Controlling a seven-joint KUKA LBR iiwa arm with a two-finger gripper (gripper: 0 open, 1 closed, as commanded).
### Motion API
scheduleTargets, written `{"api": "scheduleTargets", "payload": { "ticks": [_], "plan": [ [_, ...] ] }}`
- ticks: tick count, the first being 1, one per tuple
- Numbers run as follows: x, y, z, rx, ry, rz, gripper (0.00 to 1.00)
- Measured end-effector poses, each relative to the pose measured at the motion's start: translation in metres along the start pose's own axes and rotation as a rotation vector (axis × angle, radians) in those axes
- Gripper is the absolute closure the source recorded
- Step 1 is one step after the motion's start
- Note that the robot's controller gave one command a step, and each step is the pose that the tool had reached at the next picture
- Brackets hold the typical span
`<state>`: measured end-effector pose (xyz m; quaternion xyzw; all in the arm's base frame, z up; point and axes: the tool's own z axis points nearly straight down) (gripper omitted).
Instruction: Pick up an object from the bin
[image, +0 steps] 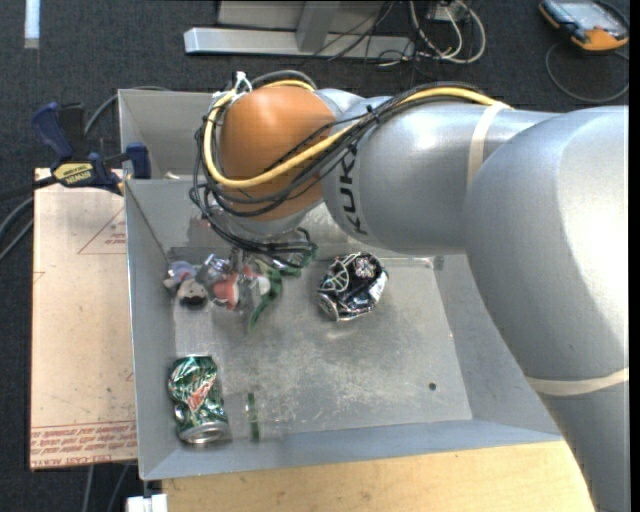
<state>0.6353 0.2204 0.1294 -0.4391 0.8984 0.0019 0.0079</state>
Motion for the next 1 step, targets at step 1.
{"api": "scheduleTargets", "payload": {
  "ticks": [1],
  "plan": [
    [-0.0086, 0.0067, 0.0231, -0.006, 0.005, -0.153, 1.00]
  ]
}}
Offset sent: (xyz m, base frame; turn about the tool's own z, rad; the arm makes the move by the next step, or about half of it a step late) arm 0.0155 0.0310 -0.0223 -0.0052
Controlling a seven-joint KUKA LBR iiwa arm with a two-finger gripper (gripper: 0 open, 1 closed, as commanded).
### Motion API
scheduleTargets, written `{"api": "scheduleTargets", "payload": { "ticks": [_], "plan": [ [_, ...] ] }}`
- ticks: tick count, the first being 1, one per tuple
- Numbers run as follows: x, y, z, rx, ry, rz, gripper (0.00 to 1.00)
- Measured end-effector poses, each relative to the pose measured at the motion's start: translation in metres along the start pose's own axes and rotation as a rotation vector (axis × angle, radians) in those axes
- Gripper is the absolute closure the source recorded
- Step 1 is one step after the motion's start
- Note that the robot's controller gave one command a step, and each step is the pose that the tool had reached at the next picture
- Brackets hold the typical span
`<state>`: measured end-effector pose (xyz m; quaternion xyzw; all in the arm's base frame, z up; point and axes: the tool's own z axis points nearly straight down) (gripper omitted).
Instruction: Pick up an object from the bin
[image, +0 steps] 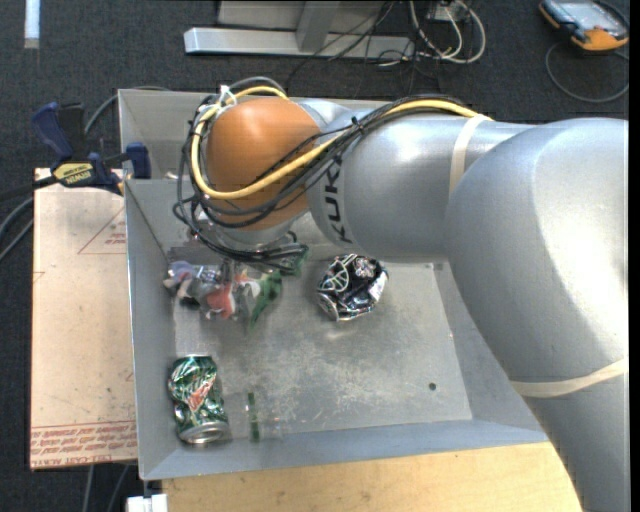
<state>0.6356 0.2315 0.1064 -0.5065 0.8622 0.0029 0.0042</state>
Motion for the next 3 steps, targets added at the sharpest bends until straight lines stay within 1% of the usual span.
{"api": "scheduleTargets", "payload": {
  "ticks": [1, 2, 3],
  "plan": [
    [-0.026, -0.004, -0.001, 0.007, -0.010, 0.151, 1.00],
    [-0.025, -0.004, -0.001, 0.006, -0.010, 0.152, 1.00],
    [-0.021, -0.009, -0.052, 0.009, -0.017, 0.164, 1.00]
  ]
}}
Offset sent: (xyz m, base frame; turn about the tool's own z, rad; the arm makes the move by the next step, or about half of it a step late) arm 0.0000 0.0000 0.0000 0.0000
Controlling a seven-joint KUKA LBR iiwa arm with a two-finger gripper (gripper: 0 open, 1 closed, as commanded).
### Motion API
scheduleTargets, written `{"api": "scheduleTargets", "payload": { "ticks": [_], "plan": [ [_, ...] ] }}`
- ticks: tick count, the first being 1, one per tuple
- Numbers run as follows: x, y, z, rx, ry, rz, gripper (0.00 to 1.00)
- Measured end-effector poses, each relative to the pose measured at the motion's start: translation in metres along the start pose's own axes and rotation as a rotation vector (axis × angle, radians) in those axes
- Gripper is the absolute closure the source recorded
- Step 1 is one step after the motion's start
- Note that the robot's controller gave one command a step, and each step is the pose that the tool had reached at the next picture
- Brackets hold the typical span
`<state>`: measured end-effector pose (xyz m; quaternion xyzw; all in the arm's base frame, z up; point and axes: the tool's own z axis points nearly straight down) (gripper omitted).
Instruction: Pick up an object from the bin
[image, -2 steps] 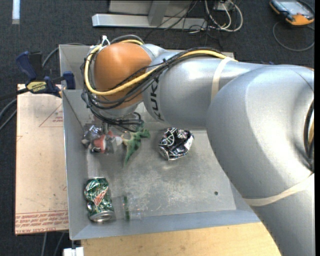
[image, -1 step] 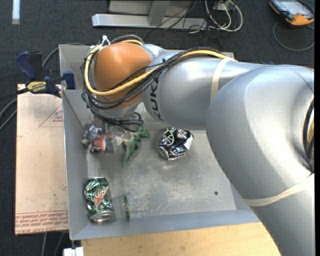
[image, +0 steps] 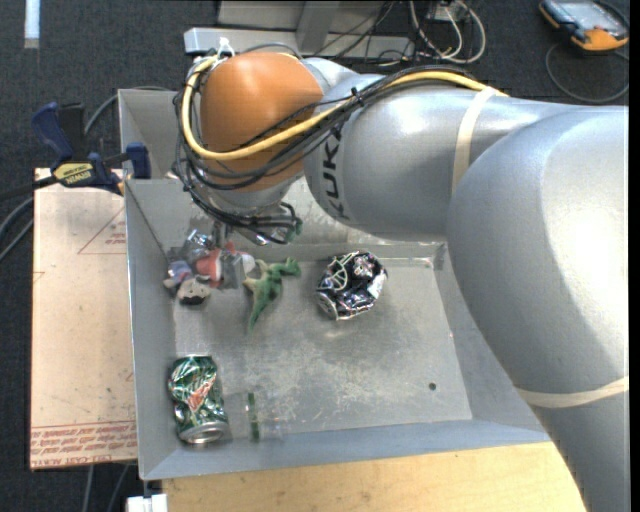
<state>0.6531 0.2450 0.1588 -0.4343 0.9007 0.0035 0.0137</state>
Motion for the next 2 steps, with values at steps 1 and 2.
{"api": "scheduleTargets", "payload": {
  "ticks": [1, 2],
  "plan": [
    [0.002, 0.007, -0.013, -0.001, 0.002, -0.025, 1.00],
    [-0.001, 0.008, -0.107, 0.005, -0.011, -0.008, 1.00]
  ]
}}
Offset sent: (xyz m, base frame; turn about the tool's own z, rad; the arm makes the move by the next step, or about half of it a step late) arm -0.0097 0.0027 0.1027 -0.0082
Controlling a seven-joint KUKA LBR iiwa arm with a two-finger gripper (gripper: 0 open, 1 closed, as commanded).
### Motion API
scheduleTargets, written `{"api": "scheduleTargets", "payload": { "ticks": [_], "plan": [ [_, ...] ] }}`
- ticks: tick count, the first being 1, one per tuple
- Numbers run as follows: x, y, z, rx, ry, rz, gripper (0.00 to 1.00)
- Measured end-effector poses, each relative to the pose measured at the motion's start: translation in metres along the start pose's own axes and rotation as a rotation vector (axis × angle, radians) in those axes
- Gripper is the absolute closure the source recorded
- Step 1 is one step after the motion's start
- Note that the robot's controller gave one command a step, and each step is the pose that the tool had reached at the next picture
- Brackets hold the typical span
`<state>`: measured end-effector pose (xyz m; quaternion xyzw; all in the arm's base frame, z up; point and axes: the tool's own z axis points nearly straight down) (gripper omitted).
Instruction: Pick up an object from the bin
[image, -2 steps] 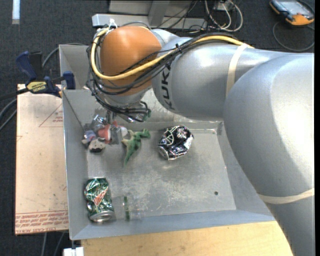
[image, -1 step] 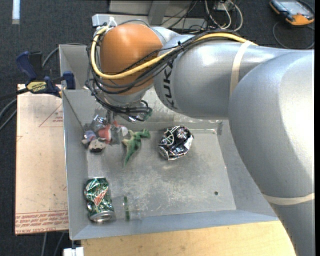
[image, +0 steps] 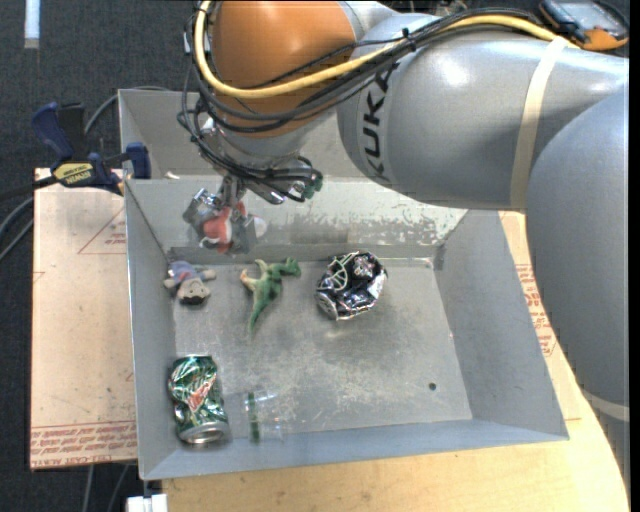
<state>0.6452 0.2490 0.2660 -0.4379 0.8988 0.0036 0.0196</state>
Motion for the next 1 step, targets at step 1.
{"api": "scheduleTargets", "payload": {
  "ticks": [1],
  "plan": [
    [0.0014, 0.0008, 0.0014, -0.003, 0.004, 0.003, 1.00]
  ]
}}
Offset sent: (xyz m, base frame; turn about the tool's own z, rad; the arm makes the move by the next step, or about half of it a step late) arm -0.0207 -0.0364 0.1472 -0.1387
